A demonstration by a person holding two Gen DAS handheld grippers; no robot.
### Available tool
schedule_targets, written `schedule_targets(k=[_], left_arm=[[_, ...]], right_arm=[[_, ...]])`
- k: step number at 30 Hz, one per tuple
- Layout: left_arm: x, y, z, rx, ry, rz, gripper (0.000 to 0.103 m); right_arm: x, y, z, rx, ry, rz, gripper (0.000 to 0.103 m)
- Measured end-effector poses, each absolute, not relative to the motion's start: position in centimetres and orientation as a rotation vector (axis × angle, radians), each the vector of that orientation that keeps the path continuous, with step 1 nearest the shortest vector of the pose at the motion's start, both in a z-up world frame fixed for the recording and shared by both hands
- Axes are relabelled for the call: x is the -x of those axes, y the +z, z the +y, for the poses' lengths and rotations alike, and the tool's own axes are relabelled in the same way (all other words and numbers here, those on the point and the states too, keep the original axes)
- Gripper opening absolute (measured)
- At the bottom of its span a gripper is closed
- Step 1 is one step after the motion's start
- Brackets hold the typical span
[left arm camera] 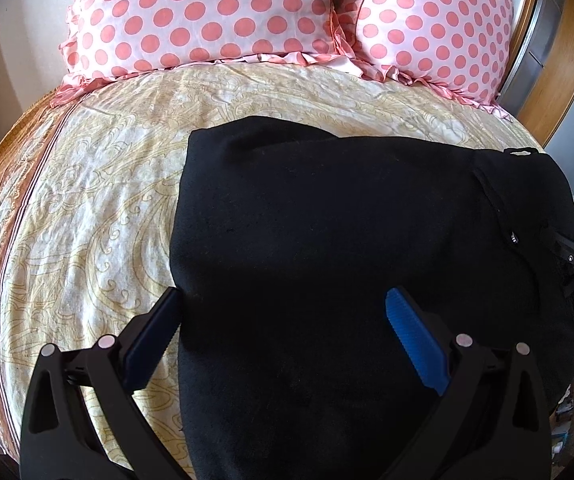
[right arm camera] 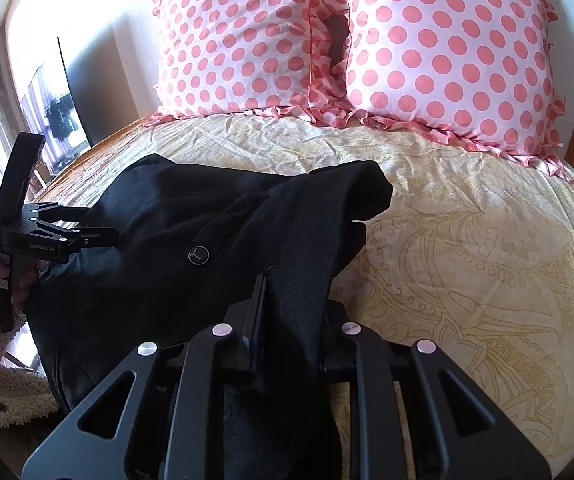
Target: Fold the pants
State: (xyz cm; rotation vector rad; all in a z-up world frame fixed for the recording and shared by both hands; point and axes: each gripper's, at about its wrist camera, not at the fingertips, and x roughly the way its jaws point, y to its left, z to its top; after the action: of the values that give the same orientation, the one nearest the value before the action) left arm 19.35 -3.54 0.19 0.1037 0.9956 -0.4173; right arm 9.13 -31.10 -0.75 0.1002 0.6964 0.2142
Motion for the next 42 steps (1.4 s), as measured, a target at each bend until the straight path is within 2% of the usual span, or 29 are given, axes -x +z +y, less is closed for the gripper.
schedule_targets(k=[5, 10, 15, 17, 27, 28, 31, 32, 33, 36, 42], left_arm=[[-20.0, 0.3, -2.6, -0.037, -0.486, 1.028, 0.101], [-21.6, 0.5, 0.2, 0.164, -0.601, 1.087, 0.100], [-22.0, 0.7, 1.4, 0.257, -0.621, 1.098, 0.080], [-22.0, 0.7, 1.4, 0.252, -0.618, 1.099, 0.076], [-22.5, 0.6, 2.5, 0.269, -0.603, 1.203, 0.075], [-22.5, 0.5, 2.6, 0.288, -0.617, 1.201, 0.073], [-22.4, 0.3, 2.9, 0.320, -0.613, 1.192, 0.036], [-22.3, 0.2, 2.9, 0.310, -0.603, 1.189, 0.017], [-22.1, 0.2, 2.9, 0.304, -0.598, 1.176, 0.012], [-21.6, 0.5, 2.8, 0.279, -0.603, 1.138, 0.007], [-21.2, 2.3, 2.4, 0.268, -0.615, 1.050, 0.006]], right_arm=[[-9.3, -0.8, -31.4, -0.130, 0.224, 0.705, 0.020], [-9.3, -1.0, -31.6, -0.150, 0.232, 0.709, 0.020], [-9.3, -1.1, -31.8, -0.171, 0.239, 0.711, 0.021], [-9.3, -1.1, -31.8, -0.173, 0.238, 0.712, 0.021], [-9.5, -1.1, -31.8, -0.175, 0.236, 0.717, 0.021], [-9.6, -1.1, -31.8, -0.176, 0.236, 0.717, 0.021], [-9.6, -1.2, -32.0, -0.199, 0.240, 0.713, 0.021], [-9.6, -1.3, -32.1, -0.203, 0.241, 0.712, 0.021], [-9.5, -1.3, -32.1, -0.209, 0.244, 0.708, 0.021], [-9.4, -1.0, -32.1, -0.224, 0.245, 0.700, 0.019], [-9.7, 0.5, -32.8, -0.301, 0.275, 0.661, 0.016]])
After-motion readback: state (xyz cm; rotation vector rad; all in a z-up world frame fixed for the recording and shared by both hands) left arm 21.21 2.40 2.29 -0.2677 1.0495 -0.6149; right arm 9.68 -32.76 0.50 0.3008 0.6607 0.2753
